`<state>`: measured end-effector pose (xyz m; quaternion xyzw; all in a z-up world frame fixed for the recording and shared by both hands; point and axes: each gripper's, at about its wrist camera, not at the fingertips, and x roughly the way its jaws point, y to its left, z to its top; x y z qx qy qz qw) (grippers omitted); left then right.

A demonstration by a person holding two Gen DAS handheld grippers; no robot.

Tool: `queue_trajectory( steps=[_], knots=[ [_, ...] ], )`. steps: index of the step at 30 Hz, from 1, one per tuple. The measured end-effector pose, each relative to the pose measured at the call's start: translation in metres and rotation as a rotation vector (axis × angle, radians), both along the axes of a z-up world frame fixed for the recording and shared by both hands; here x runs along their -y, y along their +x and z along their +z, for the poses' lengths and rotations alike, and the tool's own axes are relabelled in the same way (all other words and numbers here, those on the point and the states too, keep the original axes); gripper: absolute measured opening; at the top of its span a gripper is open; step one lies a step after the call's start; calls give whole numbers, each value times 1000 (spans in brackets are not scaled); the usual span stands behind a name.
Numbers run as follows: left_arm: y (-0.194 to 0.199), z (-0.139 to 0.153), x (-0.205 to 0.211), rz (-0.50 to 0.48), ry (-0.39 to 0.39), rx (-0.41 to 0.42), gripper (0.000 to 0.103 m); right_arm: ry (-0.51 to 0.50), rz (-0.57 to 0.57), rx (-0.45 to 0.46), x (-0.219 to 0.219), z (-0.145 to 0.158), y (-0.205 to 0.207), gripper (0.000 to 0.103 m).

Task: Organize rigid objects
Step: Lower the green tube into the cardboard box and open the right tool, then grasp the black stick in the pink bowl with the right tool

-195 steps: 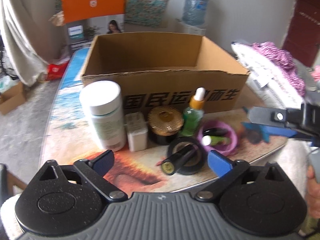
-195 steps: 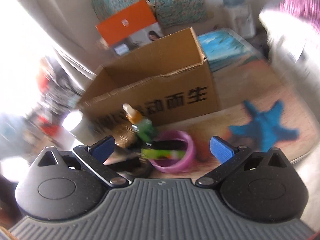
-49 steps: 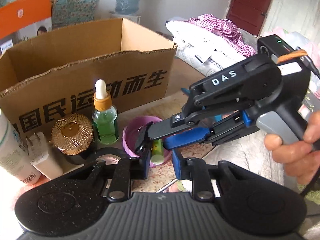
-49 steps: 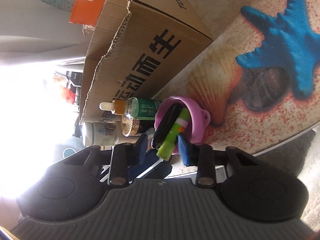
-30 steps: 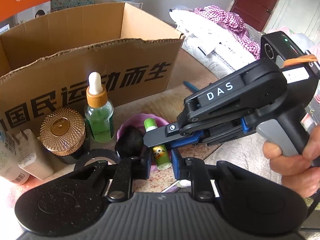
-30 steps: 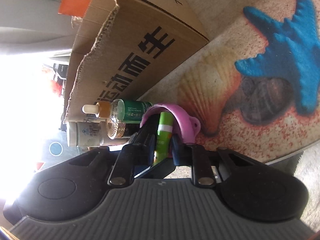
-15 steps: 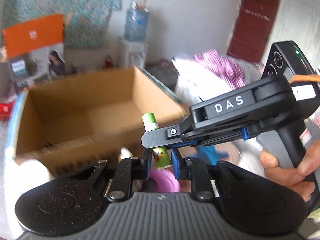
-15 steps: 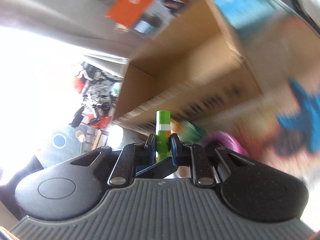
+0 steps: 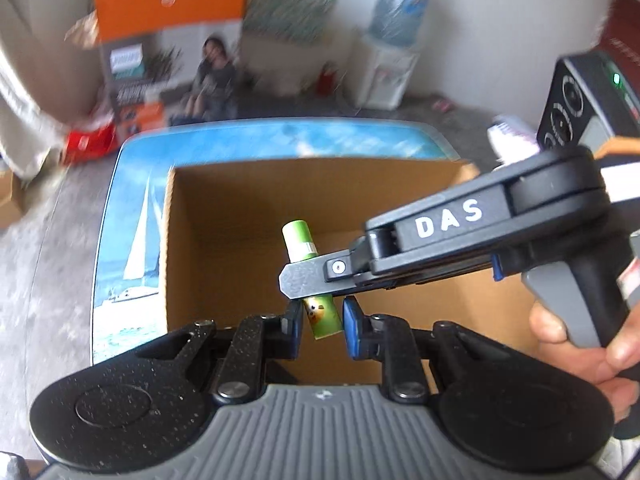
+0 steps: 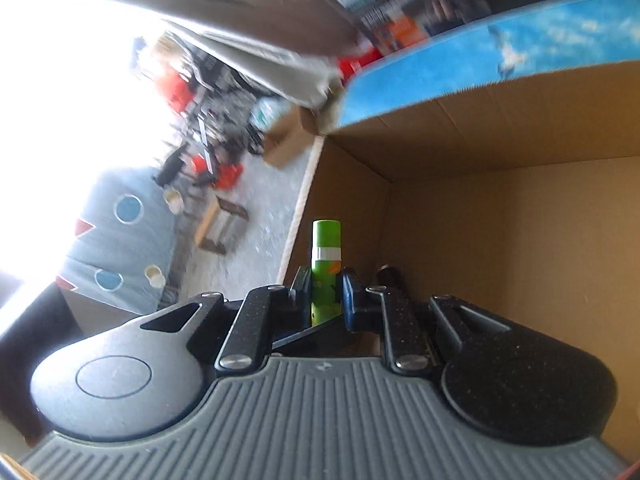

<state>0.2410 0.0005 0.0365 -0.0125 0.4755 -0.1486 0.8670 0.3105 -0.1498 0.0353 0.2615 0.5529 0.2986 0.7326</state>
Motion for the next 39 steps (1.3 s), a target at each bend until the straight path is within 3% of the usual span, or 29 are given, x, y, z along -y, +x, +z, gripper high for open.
queue_trajectory(
  steps=[4,10,16,18,23,30,35,39],
  knots=[
    [20,-24,-6,27,89,-61,22,-51,29,-64,-22,-34,29,15],
    [26,-36,2,34,200,-48,25,-86,58,-96,-50,-65,57,15],
    [23,-31,4,48,219,-23,25,-96,55,-120,-64,-88,76,19],
    [21,-27,3,56,214,-11,29,-89,43,-118,-60,-87,73,26],
    [12,-12,-4,73,172,33,31,-71,18,-85,-47,-71,61,29],
    [-26,29,-16,83,74,135,37,18,-55,11,-7,-26,30,29],
    [-66,56,-22,57,12,206,41,108,-97,119,40,17,-22,29],
    [-101,62,-18,12,-22,246,49,171,-136,222,78,43,-85,29]
  ],
)
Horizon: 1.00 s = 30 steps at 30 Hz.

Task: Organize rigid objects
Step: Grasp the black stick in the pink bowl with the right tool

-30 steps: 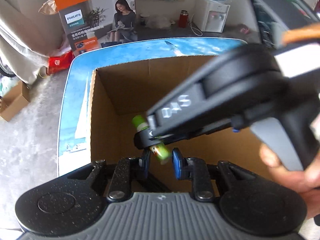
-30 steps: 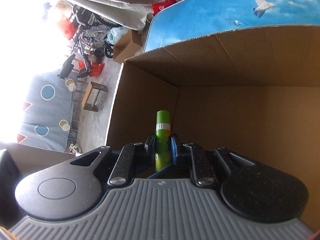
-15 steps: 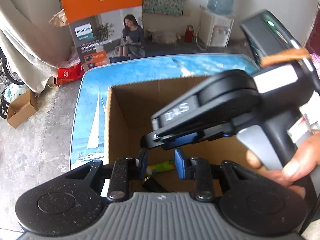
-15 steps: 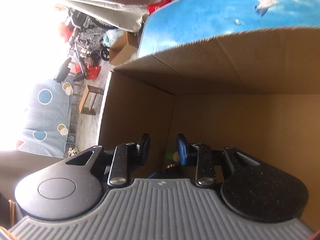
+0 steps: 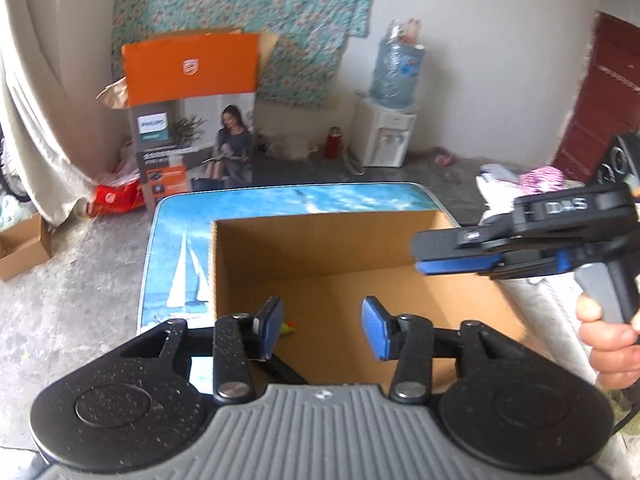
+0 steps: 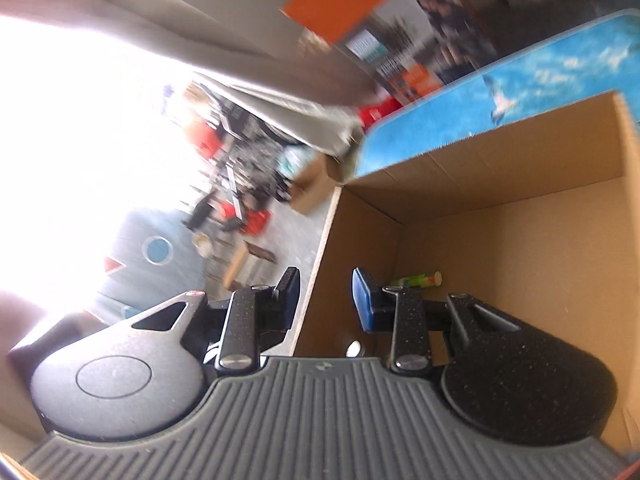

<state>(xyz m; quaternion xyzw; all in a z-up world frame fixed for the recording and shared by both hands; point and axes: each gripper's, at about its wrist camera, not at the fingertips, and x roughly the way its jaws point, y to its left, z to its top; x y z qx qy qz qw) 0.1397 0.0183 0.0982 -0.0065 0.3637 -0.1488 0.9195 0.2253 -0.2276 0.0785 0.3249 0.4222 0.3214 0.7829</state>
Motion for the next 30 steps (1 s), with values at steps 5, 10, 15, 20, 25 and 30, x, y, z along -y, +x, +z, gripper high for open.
queue_trajectory(
  steps=[5,10,15,20,25,30],
  knots=[
    [-42,-23,23,-146,-22,-41,55,21,-71,19,59,-5,-79,29],
    [-69,-65,53,-263,-37,-89,55,38,-151,-100,82,-62,-130,30],
    [-75,-113,87,-293,27,-123,53,59,-198,-255,79,-122,-152,30],
    [-68,-142,106,-257,107,-135,35,38,-218,-328,71,-147,-145,30],
    [-54,-152,109,-232,93,-162,30,21,-217,-375,63,-155,-129,32],
    [-57,-153,110,-247,73,-163,22,45,-226,-410,63,-166,-126,33]
  ],
)
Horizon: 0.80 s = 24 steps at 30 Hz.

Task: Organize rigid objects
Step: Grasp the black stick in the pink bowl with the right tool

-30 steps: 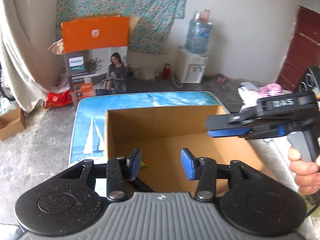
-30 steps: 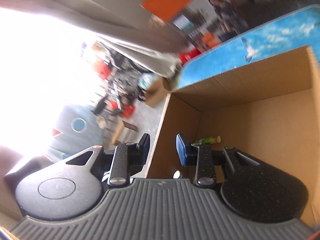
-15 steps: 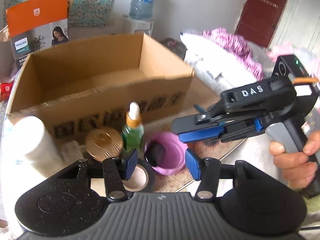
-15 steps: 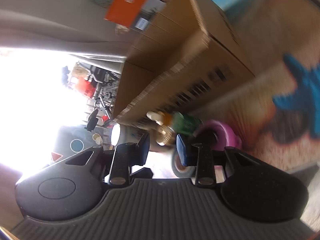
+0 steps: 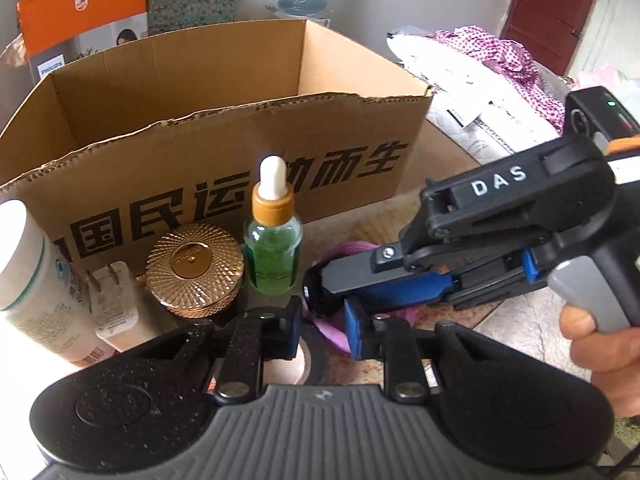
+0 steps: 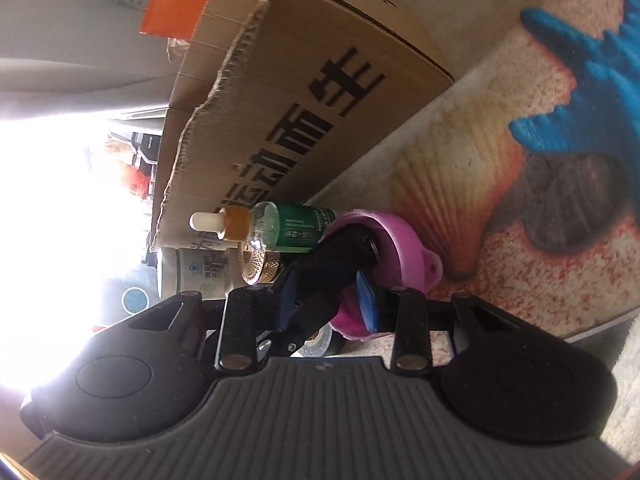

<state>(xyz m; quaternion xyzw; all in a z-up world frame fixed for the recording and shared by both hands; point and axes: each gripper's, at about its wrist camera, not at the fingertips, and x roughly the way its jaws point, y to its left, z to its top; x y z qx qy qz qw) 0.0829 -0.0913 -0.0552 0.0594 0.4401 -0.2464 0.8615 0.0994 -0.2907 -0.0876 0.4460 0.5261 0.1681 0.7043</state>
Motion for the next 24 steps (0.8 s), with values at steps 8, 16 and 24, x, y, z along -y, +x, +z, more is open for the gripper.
queue_trajectory(
  steps=[8,16,24],
  knots=[
    [-13,4,15,-62,25,105,19,80,-69,-11,16,-8,-4,42],
    [-18,-1,35,-119,70,125,19,66,-82,-18,23,-9,-7,39],
    [-7,-10,46,-118,101,88,20,-18,-53,-8,20,-3,-7,23]
  ],
)
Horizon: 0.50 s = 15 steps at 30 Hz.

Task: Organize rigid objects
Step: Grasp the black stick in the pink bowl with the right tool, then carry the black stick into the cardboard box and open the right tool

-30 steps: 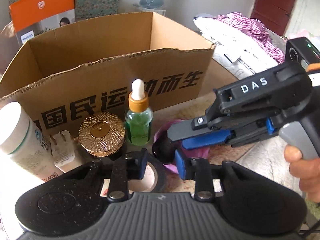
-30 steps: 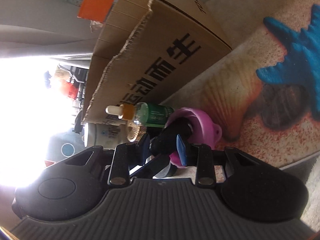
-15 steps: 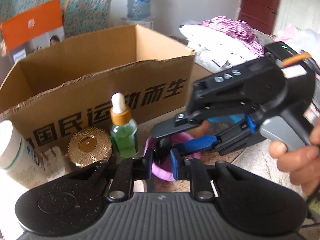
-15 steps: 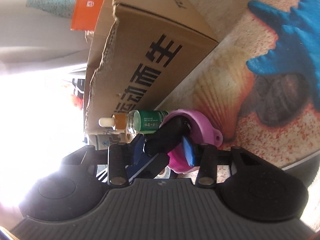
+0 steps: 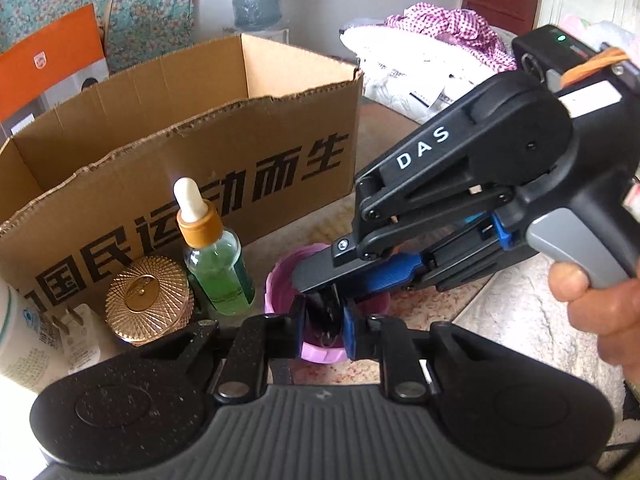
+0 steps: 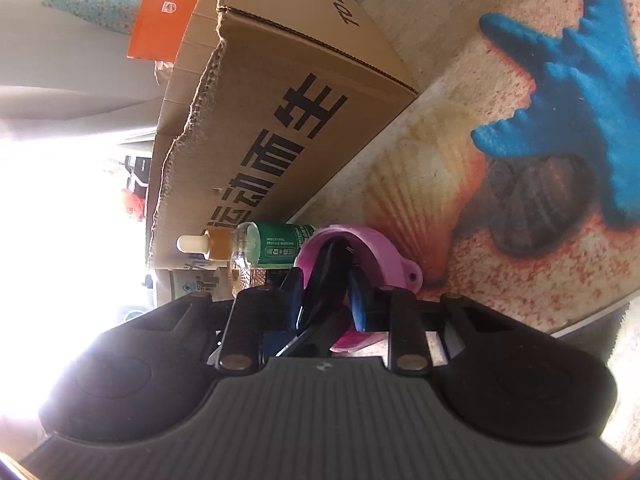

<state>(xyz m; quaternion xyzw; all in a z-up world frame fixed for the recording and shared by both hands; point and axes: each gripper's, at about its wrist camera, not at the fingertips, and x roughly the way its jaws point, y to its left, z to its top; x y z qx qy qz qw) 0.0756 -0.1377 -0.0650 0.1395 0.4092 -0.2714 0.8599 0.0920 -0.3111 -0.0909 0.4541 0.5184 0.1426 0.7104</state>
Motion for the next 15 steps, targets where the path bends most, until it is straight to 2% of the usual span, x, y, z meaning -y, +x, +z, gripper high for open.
queue_trajectory(
  steps=[7,15],
  knots=[
    [0,-5,6,-3,8,10,20,-79,28,35,-5,7,2,21],
    [-9,1,3,-22,-4,14,20,-65,6,53,0,8,-9,21]
  ],
)
